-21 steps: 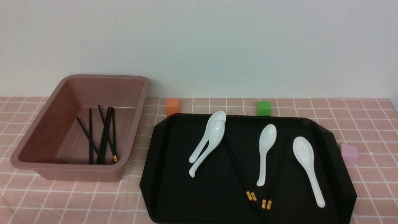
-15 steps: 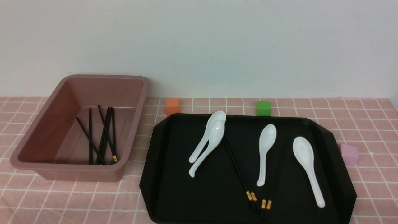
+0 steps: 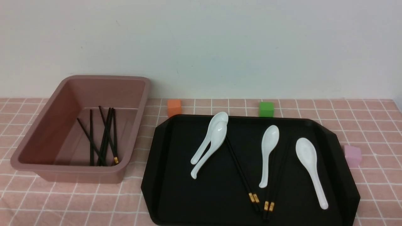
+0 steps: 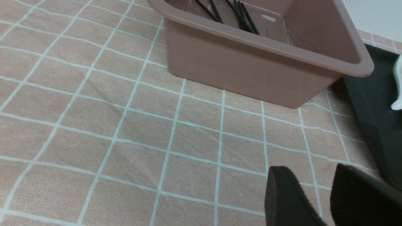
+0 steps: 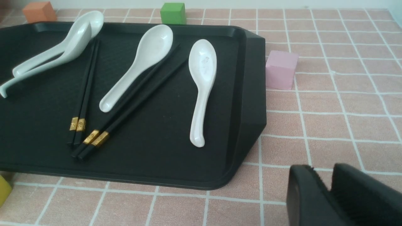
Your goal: On pink tablecloth take chopsticks from black tray and put them in box.
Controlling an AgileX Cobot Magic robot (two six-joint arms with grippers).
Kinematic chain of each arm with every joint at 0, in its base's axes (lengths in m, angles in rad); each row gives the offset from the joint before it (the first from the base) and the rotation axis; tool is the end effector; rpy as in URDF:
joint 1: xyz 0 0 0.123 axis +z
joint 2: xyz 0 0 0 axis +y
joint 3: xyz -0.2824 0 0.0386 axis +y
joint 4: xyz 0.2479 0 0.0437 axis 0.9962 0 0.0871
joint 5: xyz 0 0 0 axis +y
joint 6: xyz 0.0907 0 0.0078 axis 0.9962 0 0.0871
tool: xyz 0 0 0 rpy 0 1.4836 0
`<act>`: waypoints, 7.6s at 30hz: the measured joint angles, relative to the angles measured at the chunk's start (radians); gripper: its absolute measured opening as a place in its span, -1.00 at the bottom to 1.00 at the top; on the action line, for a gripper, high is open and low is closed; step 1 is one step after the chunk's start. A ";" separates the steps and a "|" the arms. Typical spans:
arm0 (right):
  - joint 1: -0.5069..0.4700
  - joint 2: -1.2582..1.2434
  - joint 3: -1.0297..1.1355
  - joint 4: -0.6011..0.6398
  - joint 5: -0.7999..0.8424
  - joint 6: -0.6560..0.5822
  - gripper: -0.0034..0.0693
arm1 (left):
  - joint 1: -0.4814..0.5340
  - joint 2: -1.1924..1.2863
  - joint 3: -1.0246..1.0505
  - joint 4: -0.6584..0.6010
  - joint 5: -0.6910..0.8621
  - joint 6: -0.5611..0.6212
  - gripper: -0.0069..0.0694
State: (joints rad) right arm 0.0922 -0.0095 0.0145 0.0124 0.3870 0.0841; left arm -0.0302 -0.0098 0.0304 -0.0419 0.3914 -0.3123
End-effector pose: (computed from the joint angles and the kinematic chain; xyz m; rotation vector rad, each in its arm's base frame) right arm 0.0519 0.0052 0.1739 0.0000 1.8777 0.1335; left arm 0.0521 -0.0030 0.1683 -0.2934 1.8819 -0.2743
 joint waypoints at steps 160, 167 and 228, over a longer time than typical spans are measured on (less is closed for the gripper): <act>0.643 2.233 -2.303 0.266 0.464 0.076 -0.53 | 0.000 0.000 0.000 0.000 0.000 0.000 -0.20; 0.645 2.557 -2.732 0.343 0.536 0.036 -0.53 | 0.000 0.000 0.000 0.000 0.000 0.000 -0.20; 0.649 1.036 -1.280 0.088 0.878 0.022 -0.93 | 0.000 0.000 0.000 0.000 0.000 0.000 -0.20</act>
State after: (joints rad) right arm 0.7413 1.0267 -1.2653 0.1006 1.2646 0.1065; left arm -0.0302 -0.0098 0.0304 -0.0419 0.3914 -0.3123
